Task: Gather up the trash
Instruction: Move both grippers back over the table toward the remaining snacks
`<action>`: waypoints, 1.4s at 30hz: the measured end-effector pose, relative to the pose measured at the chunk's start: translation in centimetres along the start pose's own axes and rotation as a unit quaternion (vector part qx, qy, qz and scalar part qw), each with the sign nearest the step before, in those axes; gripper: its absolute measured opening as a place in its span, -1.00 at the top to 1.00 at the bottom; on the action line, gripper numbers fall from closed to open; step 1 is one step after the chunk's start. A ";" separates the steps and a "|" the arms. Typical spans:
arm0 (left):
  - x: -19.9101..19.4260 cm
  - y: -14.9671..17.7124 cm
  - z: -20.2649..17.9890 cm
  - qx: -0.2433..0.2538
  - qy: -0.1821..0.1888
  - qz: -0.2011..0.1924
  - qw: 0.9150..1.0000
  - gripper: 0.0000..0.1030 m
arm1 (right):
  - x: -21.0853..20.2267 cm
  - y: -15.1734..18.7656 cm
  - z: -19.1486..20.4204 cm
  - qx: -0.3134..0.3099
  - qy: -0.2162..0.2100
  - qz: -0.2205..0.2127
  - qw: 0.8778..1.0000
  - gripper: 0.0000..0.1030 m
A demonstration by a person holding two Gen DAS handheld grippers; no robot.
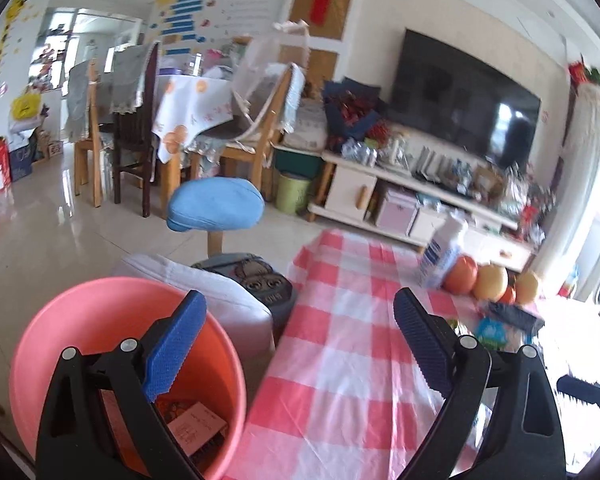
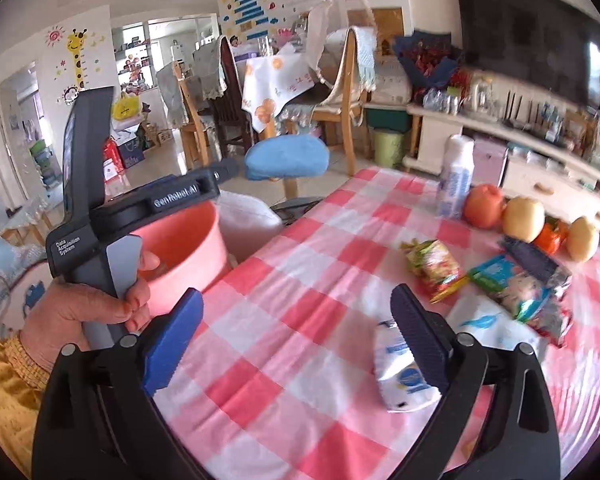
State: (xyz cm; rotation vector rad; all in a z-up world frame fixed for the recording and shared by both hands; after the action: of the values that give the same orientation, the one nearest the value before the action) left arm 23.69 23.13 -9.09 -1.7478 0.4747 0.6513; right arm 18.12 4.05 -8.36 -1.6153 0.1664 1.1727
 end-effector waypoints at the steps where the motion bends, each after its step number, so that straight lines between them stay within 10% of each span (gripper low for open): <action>1: 0.1 0.3 -0.4 0.004 0.002 0.005 1.000 -0.82 | -0.2 0.2 -0.2 -0.007 0.007 -0.004 1.000 -0.93; 42: 3.5 4.6 -14.2 0.043 0.078 0.091 0.992 -0.82 | -5.0 4.5 -17.3 0.115 0.041 -0.025 0.992 -0.93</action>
State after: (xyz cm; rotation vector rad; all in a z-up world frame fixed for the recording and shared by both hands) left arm 26.12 8.26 -12.04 -1.6936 0.7678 0.6147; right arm 23.09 -13.85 -8.81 -1.4565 0.3023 1.0099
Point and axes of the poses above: each gripper's, at about its wrist camera, not at the fingertips, and x roughly the way its jaws point, z to its left, y to its underside, the point moved 8 cm from there along x, roughly the way its jaws point, and after that the axes turned 13 degrees about z, right-handed, at the moved point
